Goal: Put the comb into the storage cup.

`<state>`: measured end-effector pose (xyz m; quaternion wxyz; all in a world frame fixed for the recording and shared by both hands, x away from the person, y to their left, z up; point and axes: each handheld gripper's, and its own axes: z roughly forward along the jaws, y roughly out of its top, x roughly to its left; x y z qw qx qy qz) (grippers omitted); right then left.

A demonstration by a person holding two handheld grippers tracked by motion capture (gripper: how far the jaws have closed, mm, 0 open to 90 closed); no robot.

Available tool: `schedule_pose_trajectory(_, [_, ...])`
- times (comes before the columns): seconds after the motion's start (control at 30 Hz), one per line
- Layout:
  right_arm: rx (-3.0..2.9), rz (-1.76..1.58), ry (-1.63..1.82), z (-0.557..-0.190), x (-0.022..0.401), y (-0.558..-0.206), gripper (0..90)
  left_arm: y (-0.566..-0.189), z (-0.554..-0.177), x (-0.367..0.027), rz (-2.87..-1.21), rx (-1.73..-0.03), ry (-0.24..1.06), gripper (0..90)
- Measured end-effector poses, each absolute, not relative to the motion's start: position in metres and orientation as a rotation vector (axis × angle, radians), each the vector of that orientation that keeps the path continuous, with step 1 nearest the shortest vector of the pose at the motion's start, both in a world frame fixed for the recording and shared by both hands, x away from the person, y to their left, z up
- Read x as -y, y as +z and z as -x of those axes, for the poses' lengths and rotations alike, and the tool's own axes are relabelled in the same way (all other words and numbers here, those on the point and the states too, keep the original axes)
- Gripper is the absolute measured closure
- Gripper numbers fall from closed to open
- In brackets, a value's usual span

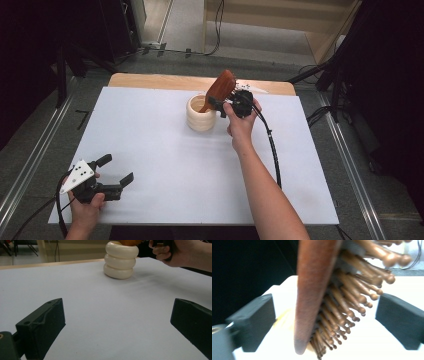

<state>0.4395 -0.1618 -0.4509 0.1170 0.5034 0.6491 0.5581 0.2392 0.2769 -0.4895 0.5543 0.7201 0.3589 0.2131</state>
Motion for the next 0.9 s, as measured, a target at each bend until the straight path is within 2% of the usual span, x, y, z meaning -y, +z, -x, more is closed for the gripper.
schedule_pose_trajectory(0.9, [-1.909, -1.325, 1.598, -0.399, 0.181, -0.444, 0.0, -0.489, -0.239, -0.277, -1.703, -0.846, 0.504, 0.0])
